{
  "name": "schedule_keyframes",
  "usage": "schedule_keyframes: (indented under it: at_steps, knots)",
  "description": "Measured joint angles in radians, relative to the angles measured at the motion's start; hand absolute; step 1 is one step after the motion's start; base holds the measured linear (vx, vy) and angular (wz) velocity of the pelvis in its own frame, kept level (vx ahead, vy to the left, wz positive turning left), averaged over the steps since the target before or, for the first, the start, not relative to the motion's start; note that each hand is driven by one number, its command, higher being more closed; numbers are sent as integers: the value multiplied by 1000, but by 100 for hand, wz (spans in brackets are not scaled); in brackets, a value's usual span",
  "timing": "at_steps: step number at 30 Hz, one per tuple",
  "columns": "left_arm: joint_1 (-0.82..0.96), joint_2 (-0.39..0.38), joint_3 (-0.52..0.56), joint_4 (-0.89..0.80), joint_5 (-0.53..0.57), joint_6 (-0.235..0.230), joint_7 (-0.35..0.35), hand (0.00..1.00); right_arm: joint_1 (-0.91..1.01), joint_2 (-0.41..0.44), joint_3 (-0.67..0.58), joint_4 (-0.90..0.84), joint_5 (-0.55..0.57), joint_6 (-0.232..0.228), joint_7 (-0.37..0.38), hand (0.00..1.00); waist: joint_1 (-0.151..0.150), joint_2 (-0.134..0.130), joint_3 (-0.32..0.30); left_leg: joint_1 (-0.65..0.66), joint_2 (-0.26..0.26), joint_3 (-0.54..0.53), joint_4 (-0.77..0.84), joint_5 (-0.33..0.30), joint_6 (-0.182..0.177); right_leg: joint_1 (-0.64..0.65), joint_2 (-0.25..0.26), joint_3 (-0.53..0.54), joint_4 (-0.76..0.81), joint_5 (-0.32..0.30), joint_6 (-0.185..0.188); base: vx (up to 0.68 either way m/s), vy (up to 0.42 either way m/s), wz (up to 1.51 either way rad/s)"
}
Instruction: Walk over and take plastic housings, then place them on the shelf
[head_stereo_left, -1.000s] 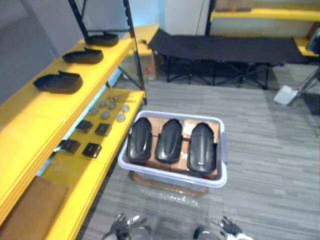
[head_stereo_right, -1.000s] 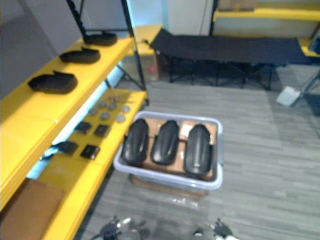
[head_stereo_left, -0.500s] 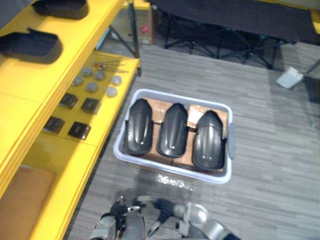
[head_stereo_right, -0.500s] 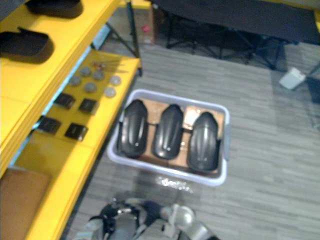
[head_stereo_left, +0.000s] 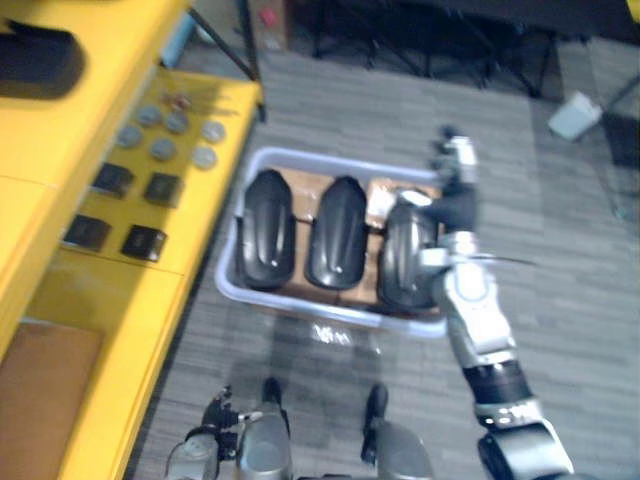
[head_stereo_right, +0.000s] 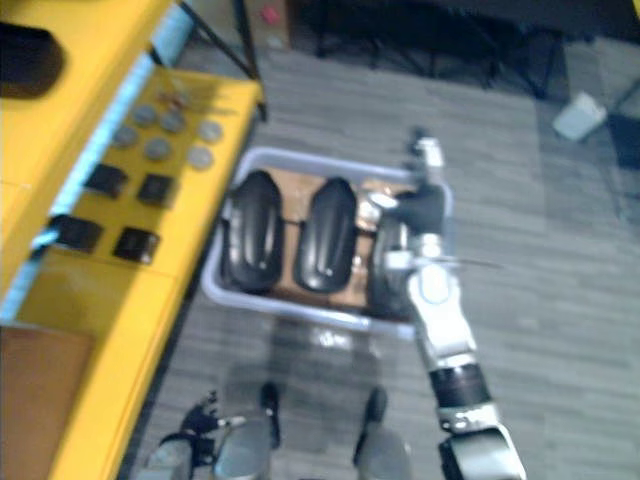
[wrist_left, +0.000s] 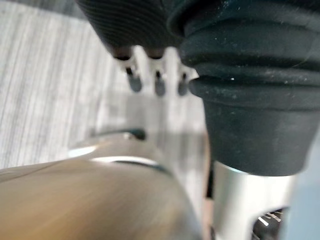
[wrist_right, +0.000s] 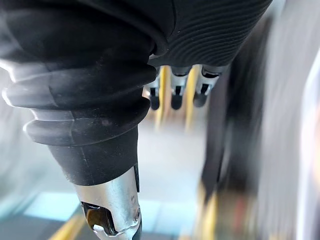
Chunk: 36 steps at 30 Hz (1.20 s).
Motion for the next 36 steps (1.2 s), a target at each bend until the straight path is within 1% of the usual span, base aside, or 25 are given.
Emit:
schedule_keyframes:
  at_steps: [2, 3, 5, 7, 8, 9, 11, 12, 14, 15, 17, 18, 20, 21, 22, 23, 25, 27, 31, 32, 36]
  knots:
    - [1, -1, -3, -23, -27, -6, 0, 0, 12, -15, -55, 0, 7, -4, -20, 0, -6, 0, 0, -28, 4, 0, 11, 0, 0, -25, 4, 1, 0, 5, -2, -37, -8, -5]
    - [1, -7, -4, -53, -28, -11, -1, 0, 22, -42, -100, 4, 8, -17, -43, 0, -10, 0, 1, -54, 7, -1, 22, 0, 0, -46, 8, 3, -2, 12, -3, 2, -5, -7]
    - [0, -27, -6, -78, -27, -12, -2, 0, 22, -77, -119, 34, -7, -36, -74, 0, -10, -1, 2, -72, 10, -2, 32, 0, 0, -58, 10, 6, -3, 16, -3, 5, -2, -2]
    - [-2, -50, -12, -94, -28, -18, -2, 0, -7, -114, -120, 124, -25, -37, -115, 0, -6, -1, 2, -88, 14, -7, 54, -8, 1, -61, 13, 4, -4, 16, -2, -3, 7, 5]
    - [-3, -49, -16, -100, -26, -18, -1, 0, -23, -122, -121, 160, -23, -38, -125, 0, -5, -1, 2, -97, 16, -10, 63, -11, 1, -64, 15, 3, -4, 16, -2, -39, 5, 6]
    - [-10, -41, -30, -102, -29, -19, 0, 0, -65, -147, -127, 248, -19, -40, -156, 0, -4, 1, 2, -127, 17, -28, 78, -16, 1, -81, 17, -5, -3, 19, -1, -52, 4, 13]
    - [-20, -40, -33, -102, -44, -18, 2, 0, -94, -178, -133, 336, -11, -40, -173, 0, -2, 4, 4, -163, 13, -45, 90, -17, 2, -103, 16, -16, -2, 24, -1, -51, 11, 17]
    - [-26, -40, -34, -101, -54, -17, 5, 0, -106, -194, -134, 386, -9, -39, -177, 0, 4, 7, 5, -177, 10, -54, 94, -17, 2, -111, 16, -21, -2, 25, 0, -42, 22, 21]
    - [-33, -42, -33, -101, -67, -17, 15, 0, -133, -229, -134, 517, 28, -36, -176, 0, 22, 17, 11, -186, -2, -72, 96, -14, 6, -108, 8, -37, -2, 26, 1, -31, 22, 24]
    - [-34, -45, -33, -101, -67, -17, 16, 0, -144, -239, -133, 548, 30, -36, -175, 0, 24, 22, 13, -187, -6, -79, 95, -13, 7, -107, 5, -40, -2, 26, 1, -16, 22, 24]
    - [-37, -52, -33, -100, -93, -17, 21, 0, -204, -295, -129, 654, 73, -36, -160, 0, 27, 47, 23, -207, -22, -102, 97, -10, 12, -109, -5, -60, -1, 26, 2, -30, 34, 30]
    - [-39, -53, -33, -99, -96, -17, 21, 0, -214, -313, -128, 676, 79, -36, -149, 0, 28, 55, 27, -213, -27, -111, 97, -8, 14, -109, -7, -68, -1, 26, 2, -37, 34, 34]
    - [-40, -49, -32, -89, -93, -17, 22, 0, -254, -369, -124, 764, 114, -34, -112, 0, 42, 82, 41, -222, -40, -122, 93, 1, 23, -114, -18, -83, 2, 26, 3, -28, 25, 22]
    - [-41, -49, -33, -81, -80, -17, 24, 0, -263, -377, -123, 779, 124, -34, -99, 0, 46, 91, 45, -222, -41, -122, 94, 1, 23, -114, -20, -84, 5, 26, 3, -19, 24, 9]
    - [-38, -49, -36, -65, -27, -17, 32, 0, -280, -389, -111, 806, 161, -34, -68, 0, 50, 104, 50, -222, -46, -125, 93, 3, 26, -115, -24, -87, 10, 25, 4, -18, 24, 10]
    - [-37, -49, -39, -44, -1, -18, 38, 0, -294, -393, -88, 826, 183, -34, -42, 0, 51, 111, 51, -228, -52, -128, 93, 5, 28, -120, -29, -91, 13, 23, 7, -18, 23, 10]
    - [-37, -48, -50, -36, 43, -17, 45, 0, -318, -393, -52, 851, 184, -33, -14, 0, 53, 117, 51, -242, -59, -139, 93, 10, 29, -129, -33, -96, 15, 23, 8, -14, 16, 11]
    - [-36, -45, -69, -36, 63, -19, 66, 0, -342, -393, -19, 866, 183, -30, 17, 0, 62, 117, 50, -243, -63, -140, 93, 11, 31, -130, -37, -97, 16, 23, 8, -18, 15, 7]
    - [-36, -39, -75, -37, 61, -20, 89, 0, -379, -394, 0, 867, 180, -21, 54, 0, 70, 117, 50, -243, -70, -140, 92, 13, 34, -131, -44, -98, 20, 22, 8, -8, 4, 1]
    - [-36, -40, -75, -37, 61, -21, 90, 0, -381, -394, 5, 867, 177, -13, 69, 0, 74, 117, 50, -244, -72, -141, 92, 15, 36, -132, -47, -100, 23, 21, 10, -31, 11, 5]
    - [-36, -41, -78, -36, 61, -35, 103, 0, -387, -394, 36, 867, 151, 0, 98, 0, 74, 118, 50, -257, -81, -148, 92, 19, 41, -142, -55, -115, 32, 19, 13, -33, 11, 8]
